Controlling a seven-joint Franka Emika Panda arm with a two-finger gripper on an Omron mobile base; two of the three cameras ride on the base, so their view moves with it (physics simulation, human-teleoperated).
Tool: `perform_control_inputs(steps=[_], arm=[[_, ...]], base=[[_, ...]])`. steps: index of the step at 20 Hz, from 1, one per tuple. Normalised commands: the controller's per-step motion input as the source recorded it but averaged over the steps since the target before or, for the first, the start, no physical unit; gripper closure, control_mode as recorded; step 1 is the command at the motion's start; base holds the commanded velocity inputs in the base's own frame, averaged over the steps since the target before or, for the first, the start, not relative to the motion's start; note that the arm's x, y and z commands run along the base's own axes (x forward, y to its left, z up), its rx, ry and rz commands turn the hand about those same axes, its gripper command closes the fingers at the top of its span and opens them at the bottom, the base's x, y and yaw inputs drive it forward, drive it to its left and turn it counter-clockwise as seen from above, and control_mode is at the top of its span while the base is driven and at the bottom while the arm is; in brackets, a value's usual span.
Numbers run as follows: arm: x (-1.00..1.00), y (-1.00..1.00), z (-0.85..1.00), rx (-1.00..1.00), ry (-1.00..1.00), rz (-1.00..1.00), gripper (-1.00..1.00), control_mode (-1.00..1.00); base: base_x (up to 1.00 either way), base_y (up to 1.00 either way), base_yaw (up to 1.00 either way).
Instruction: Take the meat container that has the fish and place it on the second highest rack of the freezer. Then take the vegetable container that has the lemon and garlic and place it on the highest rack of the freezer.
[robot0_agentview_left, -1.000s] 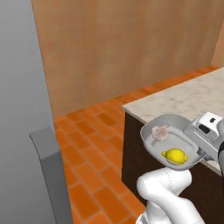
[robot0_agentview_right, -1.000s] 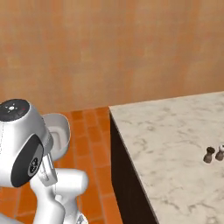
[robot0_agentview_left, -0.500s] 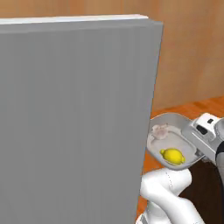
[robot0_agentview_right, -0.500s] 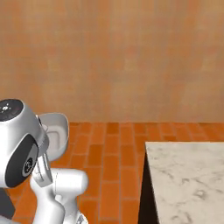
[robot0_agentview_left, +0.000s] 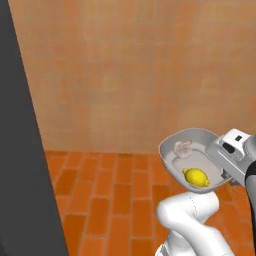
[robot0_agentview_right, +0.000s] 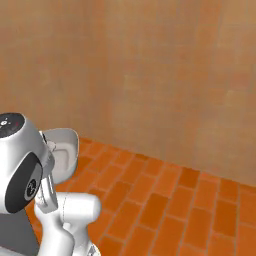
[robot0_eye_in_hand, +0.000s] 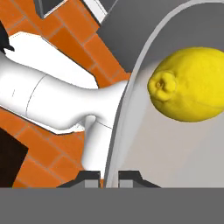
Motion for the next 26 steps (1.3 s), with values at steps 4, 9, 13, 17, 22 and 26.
perform_control_inputs(steps=[4,9,13,17,22,26], arm=[[0.00,0.00,0.00,0.00,0.00,0.00,1.00,1.00],[0.00,0.00,0.00,0.00,0.00,0.00,1.00,1.00],[0.00,0.00,0.00,0.00,0.00,0.00,1.00,1.00],[0.00,0.00,0.00,0.00,0.00,0.00,1.00,1.00],[0.00,0.00,0.00,0.00,0.00,0.00,1.00,1.00],[0.00,0.00,0.00,0.00,0.00,0.00,1.00,1.00]], base=[[0.52,0.28,0.70],[0.11,0.42,0.67],[0.05,0.44,0.54],[0.03,0.43,0.47],[0.00,0.76,0.34],[0.03,0.98,0.21]])
